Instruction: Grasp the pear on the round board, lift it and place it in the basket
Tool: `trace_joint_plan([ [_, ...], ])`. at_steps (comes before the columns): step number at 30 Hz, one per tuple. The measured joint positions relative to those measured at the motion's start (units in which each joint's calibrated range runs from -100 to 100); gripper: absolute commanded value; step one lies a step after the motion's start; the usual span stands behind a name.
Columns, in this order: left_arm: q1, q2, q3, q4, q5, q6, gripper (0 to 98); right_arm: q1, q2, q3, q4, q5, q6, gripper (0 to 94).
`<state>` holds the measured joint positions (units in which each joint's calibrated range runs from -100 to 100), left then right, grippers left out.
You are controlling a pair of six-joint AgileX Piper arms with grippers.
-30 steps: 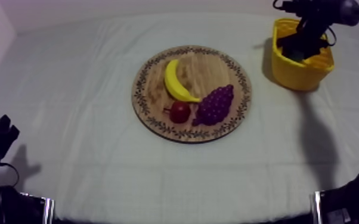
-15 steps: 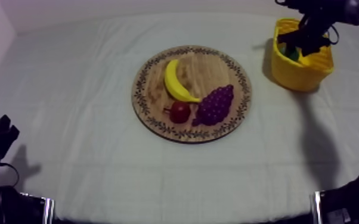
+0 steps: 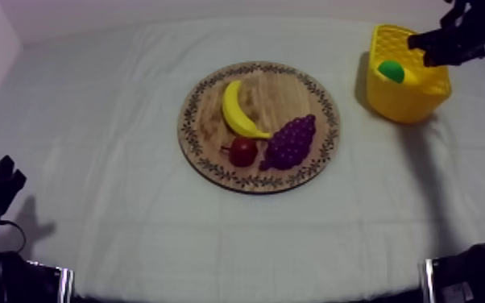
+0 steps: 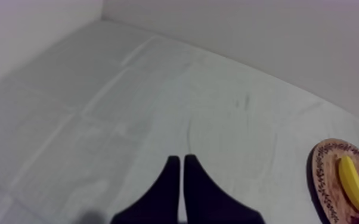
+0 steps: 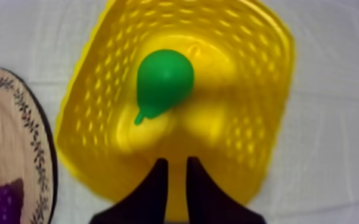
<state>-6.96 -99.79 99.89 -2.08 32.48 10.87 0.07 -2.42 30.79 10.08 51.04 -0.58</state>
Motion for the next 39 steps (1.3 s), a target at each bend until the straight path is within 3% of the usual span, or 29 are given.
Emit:
trace_joint_plan([
  [22,0.0,0.0,0.0,0.0,0.0,0.0,0.1,-0.5,-58.8,40.6,-1.5,-0.9,1.6,10.9],
  [31,0.0,0.0,0.0,0.0,0.0,0.0,0.1,1.6,-80.8,58.2,-5.2,-5.7,3.0,2.0],
  [39,0.0,0.0,0.0,0.0,0.0,0.0,0.1,3.7,-92.1,66.7,-6.4,-7.5,0.1,0.7],
])
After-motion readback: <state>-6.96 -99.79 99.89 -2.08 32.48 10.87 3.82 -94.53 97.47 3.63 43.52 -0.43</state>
